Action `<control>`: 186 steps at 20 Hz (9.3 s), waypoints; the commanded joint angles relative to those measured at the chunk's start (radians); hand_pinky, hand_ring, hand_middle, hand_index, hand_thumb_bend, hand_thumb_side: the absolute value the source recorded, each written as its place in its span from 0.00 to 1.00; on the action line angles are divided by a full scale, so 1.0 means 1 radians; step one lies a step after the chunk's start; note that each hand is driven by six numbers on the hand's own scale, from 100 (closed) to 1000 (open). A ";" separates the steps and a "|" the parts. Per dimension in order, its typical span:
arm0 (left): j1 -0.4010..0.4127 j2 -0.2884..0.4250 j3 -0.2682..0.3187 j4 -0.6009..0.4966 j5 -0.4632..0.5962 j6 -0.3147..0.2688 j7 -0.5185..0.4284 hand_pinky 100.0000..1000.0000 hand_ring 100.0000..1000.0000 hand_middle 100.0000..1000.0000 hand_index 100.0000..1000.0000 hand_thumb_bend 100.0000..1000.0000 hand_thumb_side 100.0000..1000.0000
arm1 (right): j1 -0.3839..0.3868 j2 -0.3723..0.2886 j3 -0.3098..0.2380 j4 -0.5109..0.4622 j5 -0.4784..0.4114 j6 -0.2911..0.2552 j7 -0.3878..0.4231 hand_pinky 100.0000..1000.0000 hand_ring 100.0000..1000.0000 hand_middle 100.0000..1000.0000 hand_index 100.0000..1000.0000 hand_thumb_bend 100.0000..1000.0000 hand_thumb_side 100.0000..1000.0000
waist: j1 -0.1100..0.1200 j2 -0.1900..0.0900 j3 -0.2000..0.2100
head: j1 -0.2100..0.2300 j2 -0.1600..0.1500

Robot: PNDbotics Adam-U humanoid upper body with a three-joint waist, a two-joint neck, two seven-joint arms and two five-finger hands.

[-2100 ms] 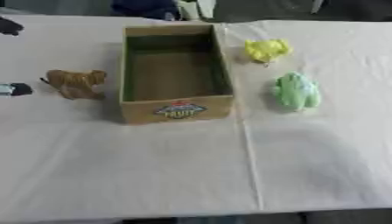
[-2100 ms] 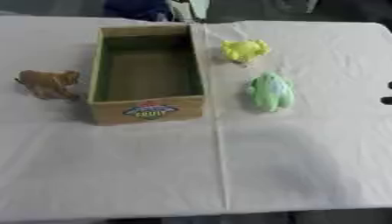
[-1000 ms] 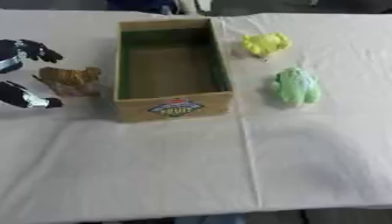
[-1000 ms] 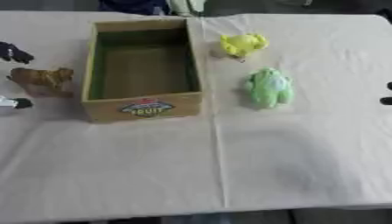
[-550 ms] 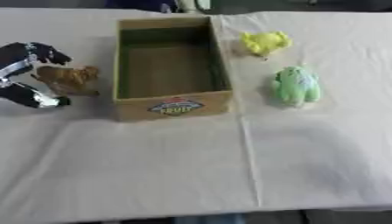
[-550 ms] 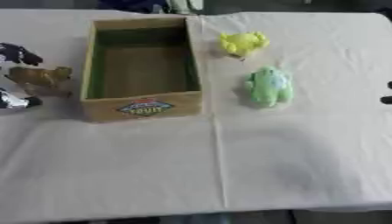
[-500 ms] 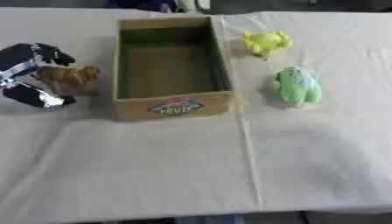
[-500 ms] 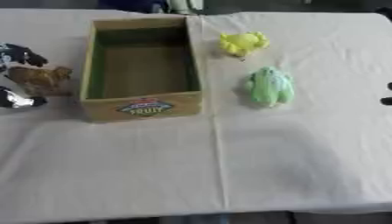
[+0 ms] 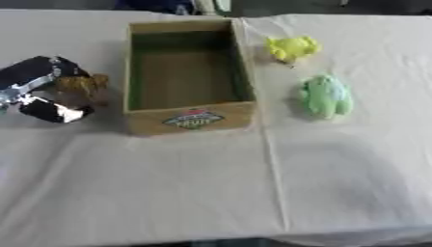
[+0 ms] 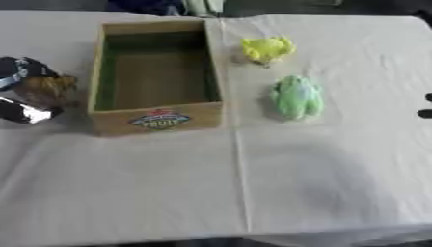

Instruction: Pick up objects on the table and place them in the box.

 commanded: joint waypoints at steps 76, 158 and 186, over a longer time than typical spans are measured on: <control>0.003 -0.098 0.089 -0.438 0.708 0.182 -0.056 0.70 0.73 0.65 0.80 0.00 0.09 | -0.105 -0.232 0.079 0.122 -0.056 -0.161 0.067 0.66 0.77 0.59 0.68 0.00 0.00 | -0.005 -0.032 -0.020 | -0.055 -0.006; 0.348 -0.392 0.241 -0.732 0.798 0.416 0.112 0.67 0.68 0.59 0.79 0.00 0.35 | -0.445 -0.348 0.377 0.622 0.798 -0.506 0.133 0.62 0.70 0.68 0.77 0.24 0.05 | -0.029 0.000 0.221 | -0.198 -0.006; 0.356 -0.385 0.227 -0.750 0.821 0.407 0.085 0.69 0.68 0.60 0.79 0.00 0.33 | -0.601 -0.363 0.323 0.530 0.647 -0.506 -0.098 0.39 0.35 0.35 0.42 0.00 0.01 | -0.033 -0.023 0.236 | -0.215 0.002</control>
